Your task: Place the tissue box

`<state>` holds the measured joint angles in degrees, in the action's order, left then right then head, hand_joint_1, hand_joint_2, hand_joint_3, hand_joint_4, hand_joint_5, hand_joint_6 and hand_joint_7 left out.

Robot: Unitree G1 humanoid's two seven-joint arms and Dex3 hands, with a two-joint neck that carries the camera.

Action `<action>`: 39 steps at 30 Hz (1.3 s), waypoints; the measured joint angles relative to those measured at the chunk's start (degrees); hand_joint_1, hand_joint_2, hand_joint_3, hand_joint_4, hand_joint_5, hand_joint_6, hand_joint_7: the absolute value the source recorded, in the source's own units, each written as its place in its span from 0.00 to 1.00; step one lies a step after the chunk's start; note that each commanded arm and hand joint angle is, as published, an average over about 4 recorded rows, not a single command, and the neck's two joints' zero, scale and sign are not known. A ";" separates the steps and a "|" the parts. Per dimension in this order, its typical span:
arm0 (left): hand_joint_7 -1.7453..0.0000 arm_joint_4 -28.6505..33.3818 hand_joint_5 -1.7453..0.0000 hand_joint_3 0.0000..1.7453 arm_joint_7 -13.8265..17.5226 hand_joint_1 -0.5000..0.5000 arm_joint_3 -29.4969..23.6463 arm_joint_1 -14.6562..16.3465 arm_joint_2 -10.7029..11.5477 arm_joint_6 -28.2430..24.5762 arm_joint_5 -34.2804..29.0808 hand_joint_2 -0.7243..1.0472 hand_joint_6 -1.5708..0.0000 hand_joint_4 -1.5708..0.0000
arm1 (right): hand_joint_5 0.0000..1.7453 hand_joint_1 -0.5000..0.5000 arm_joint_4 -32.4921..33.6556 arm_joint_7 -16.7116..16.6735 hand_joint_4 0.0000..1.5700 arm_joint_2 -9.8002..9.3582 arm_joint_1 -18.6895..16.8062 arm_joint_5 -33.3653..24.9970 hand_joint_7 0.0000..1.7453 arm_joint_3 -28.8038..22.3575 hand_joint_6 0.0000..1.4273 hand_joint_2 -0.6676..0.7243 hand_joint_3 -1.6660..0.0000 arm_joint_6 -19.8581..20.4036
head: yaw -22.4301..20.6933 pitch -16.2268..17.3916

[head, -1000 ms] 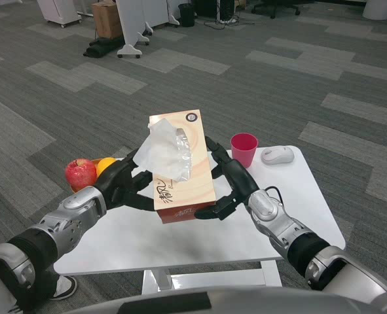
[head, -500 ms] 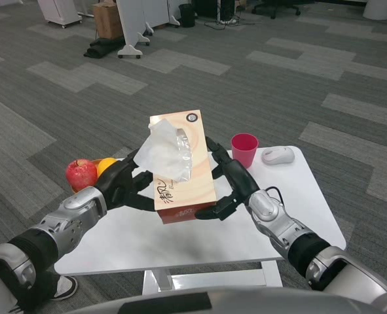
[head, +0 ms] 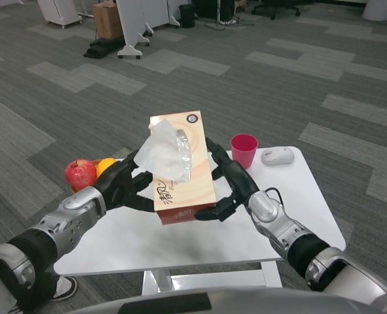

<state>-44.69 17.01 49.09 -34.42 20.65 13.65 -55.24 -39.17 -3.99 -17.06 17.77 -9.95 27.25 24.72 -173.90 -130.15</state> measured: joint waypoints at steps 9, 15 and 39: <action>1.00 -2.42 1.00 0.05 0.57 1.00 0.37 0.00 -0.84 0.01 0.08 0.95 1.00 1.00 | 1.00 0.88 -2.33 0.10 0.00 1.05 0.00 0.03 0.00 0.00 0.00 0.41 0.52 0.01 | 0.00 0.11; 1.00 -4.70 1.00 0.05 0.74 1.00 0.80 -0.01 -2.09 0.05 0.39 0.95 1.00 1.00 | 1.00 0.88 -3.88 0.51 0.00 1.40 -0.02 0.05 0.00 0.00 0.00 0.41 0.52 0.02 | 0.08 0.25; 1.00 -15.77 1.00 0.05 1.64 1.00 5.77 -1.66 -6.34 0.49 0.45 0.95 1.00 1.00 | 1.00 0.88 -16.85 2.16 0.00 3.99 0.68 0.16 0.00 2.65 0.00 0.41 0.52 0.90 | 0.29 0.78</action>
<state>-60.46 18.65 54.86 -36.08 14.31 14.14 -54.79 -56.02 -1.83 -13.07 18.44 -9.79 29.90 25.62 -173.61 -129.37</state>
